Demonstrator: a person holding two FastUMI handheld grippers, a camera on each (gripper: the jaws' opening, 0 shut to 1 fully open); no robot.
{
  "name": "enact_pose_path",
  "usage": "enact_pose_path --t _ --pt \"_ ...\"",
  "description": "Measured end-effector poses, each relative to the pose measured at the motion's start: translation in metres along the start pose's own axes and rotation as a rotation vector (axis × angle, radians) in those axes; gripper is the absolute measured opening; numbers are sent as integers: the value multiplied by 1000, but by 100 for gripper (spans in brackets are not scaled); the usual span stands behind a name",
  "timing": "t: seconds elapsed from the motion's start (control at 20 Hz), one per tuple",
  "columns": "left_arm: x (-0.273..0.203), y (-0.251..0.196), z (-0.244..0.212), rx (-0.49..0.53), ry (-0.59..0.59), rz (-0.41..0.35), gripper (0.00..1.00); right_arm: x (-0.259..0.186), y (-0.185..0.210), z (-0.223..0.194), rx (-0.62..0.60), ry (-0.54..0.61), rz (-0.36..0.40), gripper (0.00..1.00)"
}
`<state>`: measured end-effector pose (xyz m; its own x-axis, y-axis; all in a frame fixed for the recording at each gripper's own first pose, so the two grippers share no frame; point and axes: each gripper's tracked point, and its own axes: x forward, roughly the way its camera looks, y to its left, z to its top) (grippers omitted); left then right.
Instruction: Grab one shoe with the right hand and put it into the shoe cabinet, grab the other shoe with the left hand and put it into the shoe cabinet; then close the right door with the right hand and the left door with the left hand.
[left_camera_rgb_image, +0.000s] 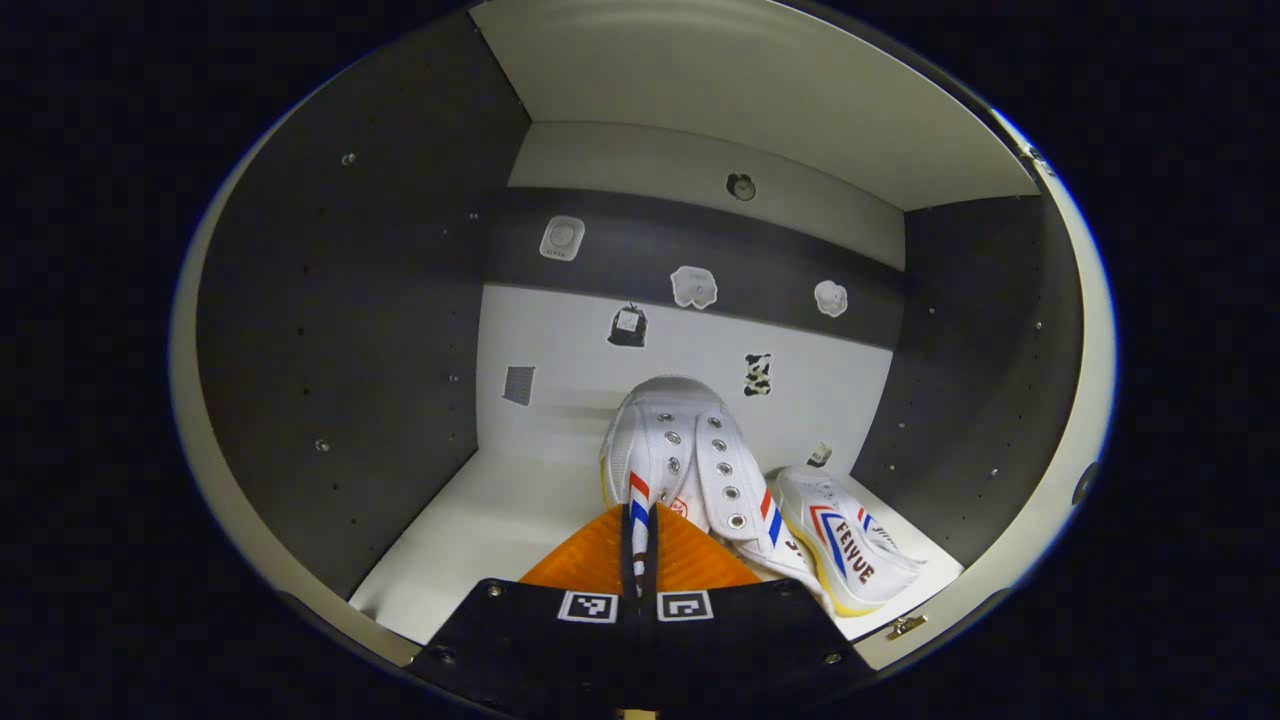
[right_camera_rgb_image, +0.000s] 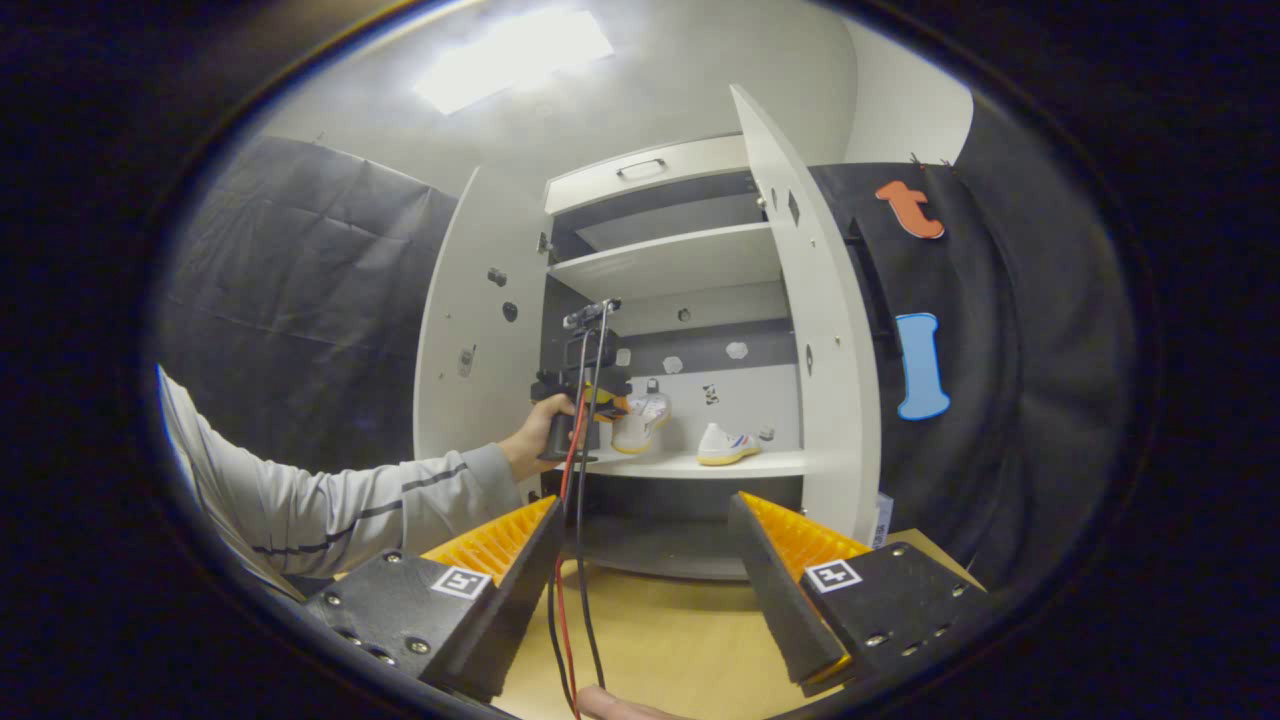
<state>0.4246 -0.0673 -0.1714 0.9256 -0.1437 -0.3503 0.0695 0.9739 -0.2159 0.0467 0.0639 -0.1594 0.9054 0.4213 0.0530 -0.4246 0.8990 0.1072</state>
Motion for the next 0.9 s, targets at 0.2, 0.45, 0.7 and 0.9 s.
enact_pose_path --t 0.2,0.45,0.7,0.9 --pt "10 9 2 41 -1 17 0 -20 -3 2 -7 -7 -49 98" --pt "9 5 -8 174 -1 -10 51 -47 -5 3 1 -16 -116 98" --pt "-40 27 19 286 -137 136 49 -80 -3 -2 -11 -26 -171 98" --pt "-90 14 27 214 -186 86 49 -100 0 -11 -6 -10 -208 98"
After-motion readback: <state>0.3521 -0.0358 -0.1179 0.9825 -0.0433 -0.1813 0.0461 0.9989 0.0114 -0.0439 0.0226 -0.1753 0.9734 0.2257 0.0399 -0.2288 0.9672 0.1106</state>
